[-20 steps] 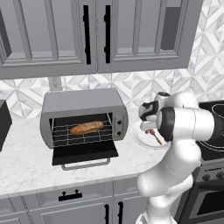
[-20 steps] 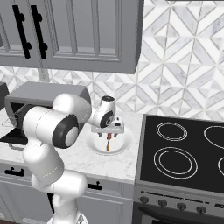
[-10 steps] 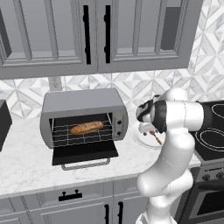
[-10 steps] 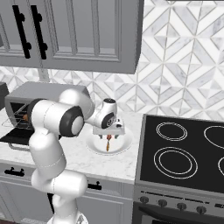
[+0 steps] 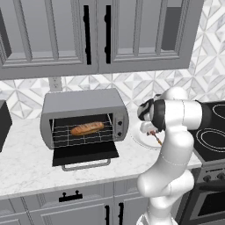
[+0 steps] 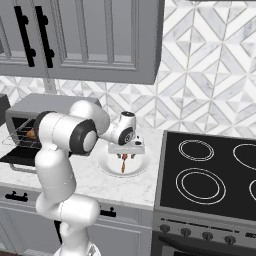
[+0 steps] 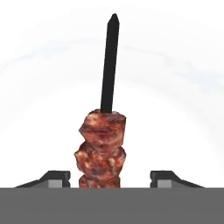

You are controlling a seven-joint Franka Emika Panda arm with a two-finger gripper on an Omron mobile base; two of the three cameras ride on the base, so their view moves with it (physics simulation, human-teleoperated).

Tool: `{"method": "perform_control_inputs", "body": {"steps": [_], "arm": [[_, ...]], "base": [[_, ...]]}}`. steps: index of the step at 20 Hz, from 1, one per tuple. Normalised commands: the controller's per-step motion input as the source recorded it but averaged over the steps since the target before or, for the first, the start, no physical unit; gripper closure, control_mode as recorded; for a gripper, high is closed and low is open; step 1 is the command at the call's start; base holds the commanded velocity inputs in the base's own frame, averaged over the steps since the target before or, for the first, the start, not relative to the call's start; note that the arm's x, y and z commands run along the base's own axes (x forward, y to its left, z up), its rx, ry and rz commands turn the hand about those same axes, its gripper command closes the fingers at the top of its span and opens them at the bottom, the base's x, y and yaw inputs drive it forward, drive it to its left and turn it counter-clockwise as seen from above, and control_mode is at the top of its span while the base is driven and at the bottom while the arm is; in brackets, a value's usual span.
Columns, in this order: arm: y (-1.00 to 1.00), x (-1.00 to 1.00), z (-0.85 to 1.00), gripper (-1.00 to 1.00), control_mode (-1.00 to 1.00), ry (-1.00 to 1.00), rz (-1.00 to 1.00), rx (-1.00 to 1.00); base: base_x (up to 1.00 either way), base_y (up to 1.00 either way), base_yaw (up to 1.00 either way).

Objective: Pick up the kebab skewer and baguette bread, and place them inside the toaster oven. Close the toaster oven door and start by setting the timer.

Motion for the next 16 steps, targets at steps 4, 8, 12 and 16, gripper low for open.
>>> {"method": "perform_control_inputs", "body": {"steps": [4,8,12,16], "arm": [[0.0,0.0,0.0,1.0,-1.0,0.0,0.01,0.0],[0.0,-0.01,-0.01,1.0,-1.0,0.0,0.0,0.0],[0.0,-0.12,0.28,1.0,-1.0,0.0,0.04,0.0],[0.0,-0.48,0.69,1.0,-1.0,-0.02,0.12,0.0]], "base": [[0.0,0.0,0.0],[0.0,0.0,0.0],[0.0,0.0,0.0],[0.0,0.0,0.0]]}}
